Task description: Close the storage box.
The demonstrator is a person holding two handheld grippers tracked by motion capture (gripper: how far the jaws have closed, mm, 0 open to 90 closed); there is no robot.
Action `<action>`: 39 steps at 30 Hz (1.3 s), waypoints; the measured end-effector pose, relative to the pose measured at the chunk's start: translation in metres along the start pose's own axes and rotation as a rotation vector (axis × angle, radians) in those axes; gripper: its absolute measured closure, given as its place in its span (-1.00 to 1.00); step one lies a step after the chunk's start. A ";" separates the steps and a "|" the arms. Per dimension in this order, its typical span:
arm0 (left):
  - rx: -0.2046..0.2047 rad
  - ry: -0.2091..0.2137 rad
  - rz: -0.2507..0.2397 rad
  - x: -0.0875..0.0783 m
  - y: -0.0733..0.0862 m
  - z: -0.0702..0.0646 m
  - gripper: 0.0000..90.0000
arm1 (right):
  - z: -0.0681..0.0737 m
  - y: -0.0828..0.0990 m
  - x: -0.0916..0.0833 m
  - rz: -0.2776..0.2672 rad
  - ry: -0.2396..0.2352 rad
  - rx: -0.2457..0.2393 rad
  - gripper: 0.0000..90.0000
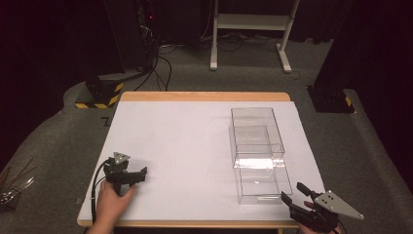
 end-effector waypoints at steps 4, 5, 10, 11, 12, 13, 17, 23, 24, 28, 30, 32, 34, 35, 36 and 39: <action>0.002 0.001 0.001 0.000 0.000 0.000 -0.99 | 0.000 -0.002 0.004 -0.009 0.015 -0.007 -0.27; 0.001 0.001 0.001 0.000 0.000 0.000 -0.99 | 0.000 -0.003 0.005 -0.011 0.018 -0.006 -0.27; 0.000 0.000 0.000 0.000 0.000 0.000 -0.99 | -0.003 -0.009 0.014 -0.023 0.030 0.002 -0.25; 0.001 0.000 0.000 0.000 0.000 0.000 -0.99 | -0.003 -0.010 0.015 -0.024 0.031 0.007 -0.25; 0.000 0.000 0.000 0.000 0.000 0.000 -0.99 | -0.003 -0.010 0.015 -0.029 0.033 0.007 -0.23; 0.001 0.001 0.001 0.000 0.000 0.000 -0.99 | -0.003 -0.010 0.014 -0.031 0.035 0.006 -0.23; 0.000 0.000 0.000 0.000 0.000 0.000 -0.99 | -0.001 -0.003 0.009 -0.019 0.039 -0.004 -0.23; 0.002 0.001 0.001 0.000 0.000 0.000 -0.99 | -0.004 0.004 0.014 0.030 0.044 -0.004 -0.23; 0.000 0.000 0.000 0.000 0.000 0.000 -0.99 | -0.004 0.005 0.016 0.038 0.044 -0.004 -0.23; 0.000 0.000 0.000 0.000 0.000 0.000 -0.99 | -0.003 0.006 0.022 0.055 0.045 -0.011 -0.25; 0.000 0.000 0.000 0.000 0.000 0.000 -0.99 | -0.003 0.006 0.024 0.058 0.046 -0.010 -0.25; 0.000 0.000 0.000 0.000 0.000 0.000 -0.99 | -0.002 0.006 0.026 0.057 0.047 -0.017 -0.25; 0.000 0.000 0.000 0.000 0.000 0.000 -0.99 | -0.002 0.006 0.026 0.056 0.048 -0.017 -0.26; 0.001 0.000 0.000 0.000 0.000 0.000 -0.99 | -0.002 0.005 0.027 0.054 0.047 -0.019 -0.27; 0.000 0.000 0.000 0.000 0.000 0.000 -0.99 | -0.002 0.004 0.029 0.056 0.046 -0.023 -0.28; 0.000 0.000 0.000 0.000 0.000 0.000 -0.99 | -0.002 0.004 0.030 0.057 0.048 -0.023 -0.28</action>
Point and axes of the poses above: each handheld gripper's, and its own axes: x roughly forward along the jaws, y roughly out of its underside, z roughly to its left, the point moved 1 cm from there along x, roughly forward along the jaws, and after that the axes turned 10 degrees about x, right-handed, at the moved point
